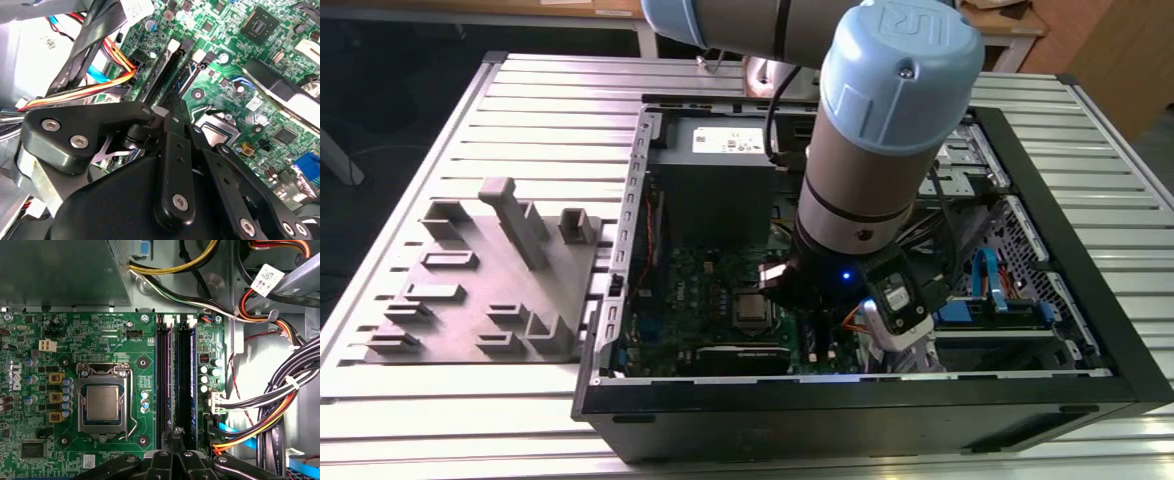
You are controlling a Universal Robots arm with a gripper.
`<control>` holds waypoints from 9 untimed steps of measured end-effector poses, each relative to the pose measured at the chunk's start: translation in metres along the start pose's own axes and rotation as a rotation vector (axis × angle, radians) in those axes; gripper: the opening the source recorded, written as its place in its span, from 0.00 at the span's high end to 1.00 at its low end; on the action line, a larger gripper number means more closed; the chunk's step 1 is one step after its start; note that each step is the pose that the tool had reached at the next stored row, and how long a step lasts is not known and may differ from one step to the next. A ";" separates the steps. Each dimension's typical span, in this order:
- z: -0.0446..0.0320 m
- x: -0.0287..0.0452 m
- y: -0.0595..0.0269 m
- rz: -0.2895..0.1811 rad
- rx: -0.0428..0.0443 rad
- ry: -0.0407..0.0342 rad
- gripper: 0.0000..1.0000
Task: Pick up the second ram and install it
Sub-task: 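Press down the second ram until it locks into place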
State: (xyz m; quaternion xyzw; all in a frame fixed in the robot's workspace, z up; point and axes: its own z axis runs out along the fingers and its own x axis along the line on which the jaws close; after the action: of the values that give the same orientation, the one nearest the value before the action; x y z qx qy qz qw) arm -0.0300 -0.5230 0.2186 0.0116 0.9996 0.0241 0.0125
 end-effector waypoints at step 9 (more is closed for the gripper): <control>0.0019 0.0000 -0.0001 0.000 0.0001 0.0000 0.93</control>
State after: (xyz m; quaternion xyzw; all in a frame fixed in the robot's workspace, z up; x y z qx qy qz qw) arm -0.0300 -0.5230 0.2167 0.0115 0.9996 0.0240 0.0124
